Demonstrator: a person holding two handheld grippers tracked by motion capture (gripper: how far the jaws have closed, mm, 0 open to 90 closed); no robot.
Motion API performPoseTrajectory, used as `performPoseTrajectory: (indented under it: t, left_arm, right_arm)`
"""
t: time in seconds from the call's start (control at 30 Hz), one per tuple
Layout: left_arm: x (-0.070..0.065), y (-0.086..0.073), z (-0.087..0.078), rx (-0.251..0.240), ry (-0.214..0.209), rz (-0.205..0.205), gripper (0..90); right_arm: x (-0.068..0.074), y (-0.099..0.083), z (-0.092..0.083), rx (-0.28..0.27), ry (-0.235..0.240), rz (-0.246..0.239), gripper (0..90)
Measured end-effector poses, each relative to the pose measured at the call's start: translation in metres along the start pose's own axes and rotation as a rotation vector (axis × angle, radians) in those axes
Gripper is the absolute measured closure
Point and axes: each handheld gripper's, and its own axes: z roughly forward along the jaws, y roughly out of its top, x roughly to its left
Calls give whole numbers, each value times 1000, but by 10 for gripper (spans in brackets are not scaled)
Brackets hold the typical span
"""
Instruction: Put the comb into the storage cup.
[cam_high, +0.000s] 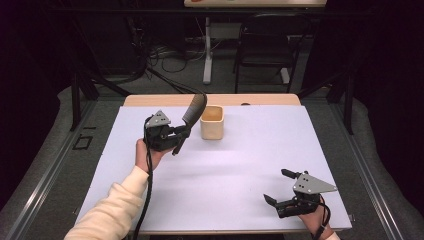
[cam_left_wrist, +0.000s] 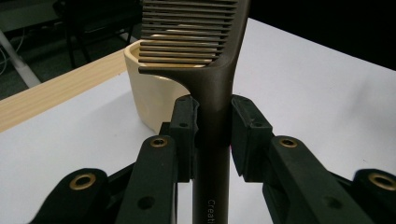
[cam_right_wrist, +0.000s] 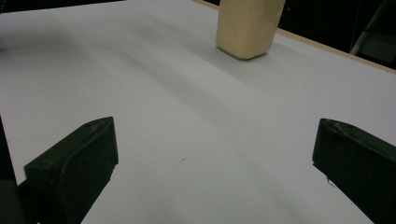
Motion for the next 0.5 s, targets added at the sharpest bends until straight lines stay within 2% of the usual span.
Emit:
performPoseTrajectory:
  t: [0.5]
  left_arm:
    - [1, 7, 8, -21, -1, -3, 725]
  right_arm:
    - [0, 0, 1, -3, -4, 7, 0]
